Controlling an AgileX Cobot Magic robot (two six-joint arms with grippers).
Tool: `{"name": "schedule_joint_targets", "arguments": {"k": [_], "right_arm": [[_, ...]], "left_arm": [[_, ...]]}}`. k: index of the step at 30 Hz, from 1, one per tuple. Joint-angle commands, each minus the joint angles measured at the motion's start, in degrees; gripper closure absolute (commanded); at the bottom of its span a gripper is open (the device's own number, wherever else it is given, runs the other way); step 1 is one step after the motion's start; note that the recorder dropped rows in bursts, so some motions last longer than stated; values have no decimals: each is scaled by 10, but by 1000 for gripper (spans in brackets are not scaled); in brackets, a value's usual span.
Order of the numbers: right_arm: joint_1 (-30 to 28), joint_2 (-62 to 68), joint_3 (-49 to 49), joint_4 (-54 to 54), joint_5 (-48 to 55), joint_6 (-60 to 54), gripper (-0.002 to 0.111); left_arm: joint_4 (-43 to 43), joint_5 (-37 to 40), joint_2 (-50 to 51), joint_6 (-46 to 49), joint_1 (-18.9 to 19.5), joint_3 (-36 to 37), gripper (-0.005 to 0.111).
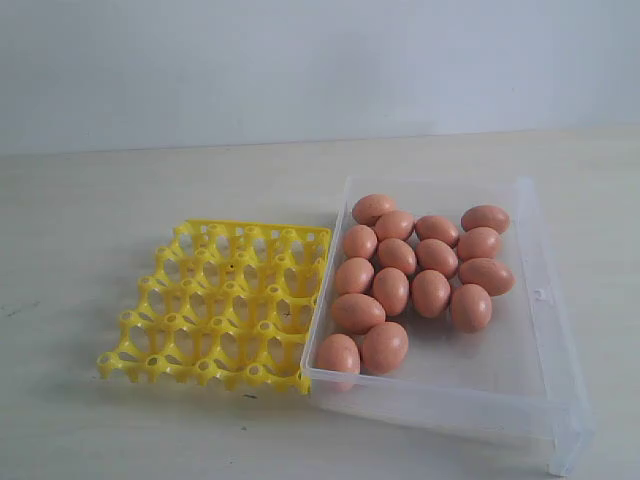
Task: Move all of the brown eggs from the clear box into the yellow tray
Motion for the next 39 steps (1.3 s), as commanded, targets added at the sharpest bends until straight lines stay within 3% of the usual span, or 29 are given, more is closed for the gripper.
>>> {"name": "schedule_joint_targets", "arguments": {"k": [1, 6, 15, 18, 22, 25, 39], "right_arm": [[0, -3, 2, 0, -3, -2, 108], [0, 18, -13, 0, -5, -2, 108], [0, 226, -215, -19, 59, -2, 108], [0, 272, -284, -19, 123, -3, 108], [0, 299, -348, -19, 284, -4, 108], [0, 310, -366, -8, 338, -4, 108], [0, 372, -368, 29, 339, -3, 108]], "left_arm": [[-4, -8, -3, -2, 1, -2, 107], [-4, -8, -3, -2, 1, -2, 107], [-4, -8, -3, -2, 1, -2, 107], [-4, -8, -3, -2, 1, -2, 107], [-4, -8, -3, -2, 1, -2, 107], [-4, -8, -3, -2, 1, -2, 107], [-4, -8, -3, -2, 1, -2, 107]]}}
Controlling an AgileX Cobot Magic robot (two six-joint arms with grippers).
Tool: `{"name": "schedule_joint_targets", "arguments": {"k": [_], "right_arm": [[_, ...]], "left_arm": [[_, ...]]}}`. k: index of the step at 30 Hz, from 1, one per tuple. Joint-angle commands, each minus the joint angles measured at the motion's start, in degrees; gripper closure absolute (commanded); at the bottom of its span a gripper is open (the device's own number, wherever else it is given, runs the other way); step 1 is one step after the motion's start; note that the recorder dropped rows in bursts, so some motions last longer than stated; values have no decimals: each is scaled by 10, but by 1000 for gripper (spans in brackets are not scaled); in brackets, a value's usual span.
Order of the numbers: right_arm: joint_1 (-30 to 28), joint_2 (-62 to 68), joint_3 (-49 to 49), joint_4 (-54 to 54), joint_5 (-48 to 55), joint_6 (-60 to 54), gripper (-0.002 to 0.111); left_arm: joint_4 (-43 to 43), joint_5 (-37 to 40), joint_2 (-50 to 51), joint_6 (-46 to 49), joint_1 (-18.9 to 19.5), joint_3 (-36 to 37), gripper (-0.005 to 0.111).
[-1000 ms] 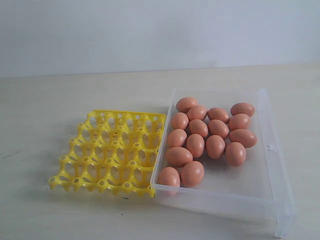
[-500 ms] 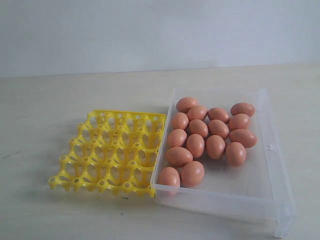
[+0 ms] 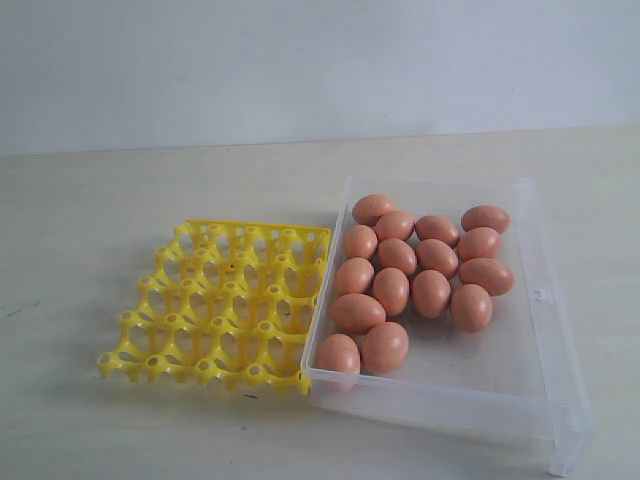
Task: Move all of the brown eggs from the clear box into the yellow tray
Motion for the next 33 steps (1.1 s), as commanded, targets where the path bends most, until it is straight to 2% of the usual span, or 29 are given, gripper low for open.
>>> {"name": "schedule_joint_targets", "arguments": {"k": [1, 5, 9, 12, 16, 19, 21, 25, 30, 33], "right_arm": [[0, 18, -3, 8, 8, -3, 108], [0, 56, -3, 39, 59, -23, 107], [23, 126, -4, 77, 95, -62, 95], [73, 171, -15, 81, 60, -83, 82], [168, 207, -36, 77, -42, -110, 65], [226, 235, -49, 72, -119, -118, 64], [247, 266, -66, 71, -132, -109, 65], [253, 373, -140, 56, -75, -76, 65], [253, 523, -264, 30, 38, -46, 59], [253, 590, -318, 30, 17, -47, 59]], "left_arm": [[-4, -8, -3, -2, 1, -2, 107], [-4, -8, -3, -2, 1, -2, 107], [-4, -8, -3, -2, 1, -2, 107], [-4, -8, -3, -2, 1, -2, 107], [-4, -8, -3, -2, 1, -2, 107], [-4, -8, -3, -2, 1, -2, 107], [-4, -8, -3, -2, 1, -2, 107], [-4, -8, -3, -2, 1, -2, 107], [-4, -8, -3, -2, 1, -2, 107], [-4, -8, -3, -2, 1, -2, 107]]}}
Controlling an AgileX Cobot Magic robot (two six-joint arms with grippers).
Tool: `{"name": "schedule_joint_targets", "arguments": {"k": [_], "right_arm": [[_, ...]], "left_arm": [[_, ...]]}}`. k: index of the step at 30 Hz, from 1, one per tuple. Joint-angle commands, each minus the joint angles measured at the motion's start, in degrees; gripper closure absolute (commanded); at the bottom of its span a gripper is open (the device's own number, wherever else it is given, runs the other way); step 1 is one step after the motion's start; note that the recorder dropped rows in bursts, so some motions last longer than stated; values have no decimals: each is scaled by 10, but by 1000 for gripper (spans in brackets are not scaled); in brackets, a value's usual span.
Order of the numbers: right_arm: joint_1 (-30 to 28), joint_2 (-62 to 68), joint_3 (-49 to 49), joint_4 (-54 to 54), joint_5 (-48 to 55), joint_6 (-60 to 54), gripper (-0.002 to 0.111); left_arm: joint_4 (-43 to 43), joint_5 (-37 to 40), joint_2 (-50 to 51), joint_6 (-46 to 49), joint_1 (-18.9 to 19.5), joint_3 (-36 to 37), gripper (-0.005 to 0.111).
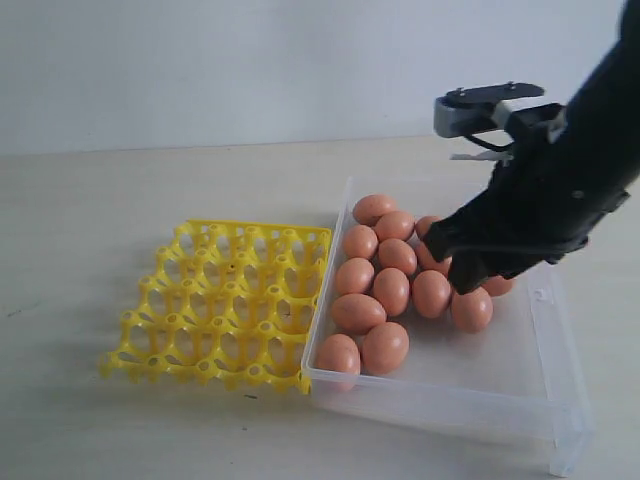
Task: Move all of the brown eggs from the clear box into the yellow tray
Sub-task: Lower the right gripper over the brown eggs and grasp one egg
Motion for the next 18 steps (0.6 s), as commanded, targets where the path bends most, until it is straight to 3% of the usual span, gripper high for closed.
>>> {"name": "schedule_joint_targets", "arguments": {"k": [1, 4, 18], "right_arm": [[1, 91, -72, -8, -29, 5, 60], [1, 121, -75, 15, -97, -6, 61], [-3, 189, -105, 9, -52, 16, 61]], "left_arm": [[-4, -8, -3, -2, 1, -2, 107], [-4, -8, -3, -2, 1, -2, 107], [-4, -8, -3, -2, 1, -2, 107]]}}
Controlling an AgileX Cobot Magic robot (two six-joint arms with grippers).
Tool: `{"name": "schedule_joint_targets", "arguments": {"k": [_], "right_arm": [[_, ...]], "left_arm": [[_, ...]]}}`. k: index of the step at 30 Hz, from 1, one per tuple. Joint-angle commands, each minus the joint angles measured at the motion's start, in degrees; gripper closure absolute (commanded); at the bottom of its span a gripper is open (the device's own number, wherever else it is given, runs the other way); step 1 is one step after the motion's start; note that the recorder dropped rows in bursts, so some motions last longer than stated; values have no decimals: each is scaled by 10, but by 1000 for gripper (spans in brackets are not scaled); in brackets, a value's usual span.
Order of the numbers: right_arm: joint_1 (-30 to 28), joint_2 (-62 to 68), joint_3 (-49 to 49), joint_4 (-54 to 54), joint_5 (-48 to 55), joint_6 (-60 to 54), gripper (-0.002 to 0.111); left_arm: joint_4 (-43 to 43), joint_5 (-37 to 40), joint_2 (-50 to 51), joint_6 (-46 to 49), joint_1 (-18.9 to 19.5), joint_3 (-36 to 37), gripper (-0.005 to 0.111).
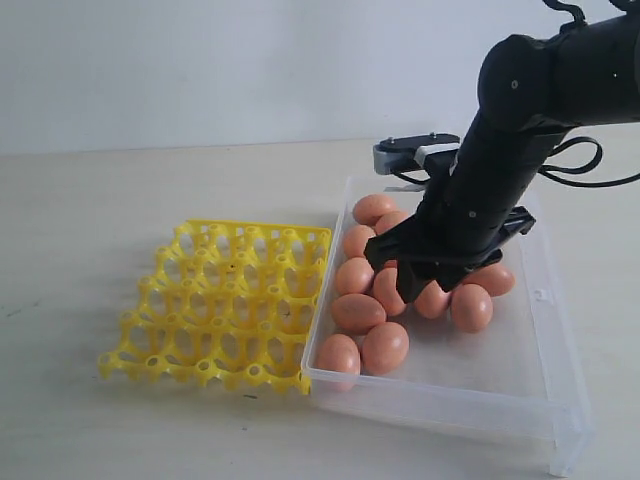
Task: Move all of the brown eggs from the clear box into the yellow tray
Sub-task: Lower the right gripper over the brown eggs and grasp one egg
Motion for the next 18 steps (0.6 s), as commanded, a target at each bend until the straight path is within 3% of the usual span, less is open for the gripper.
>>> {"name": "schedule_joint_targets", "arguments": {"k": [1, 7, 11, 18], "right_arm": [[-4, 13, -34, -28, 6, 40, 61], [-9, 39, -87, -62, 27, 75, 60], [-17, 60, -110, -62, 26, 84, 49], [-27, 101, -114, -54, -1, 86, 52]], "left_arm": [[-4, -8, -3, -2, 1, -2, 107], [-4, -8, -3, -2, 1, -2, 107], [-4, -8, -3, -2, 1, -2, 107], [-4, -8, -3, -2, 1, -2, 107]]}}
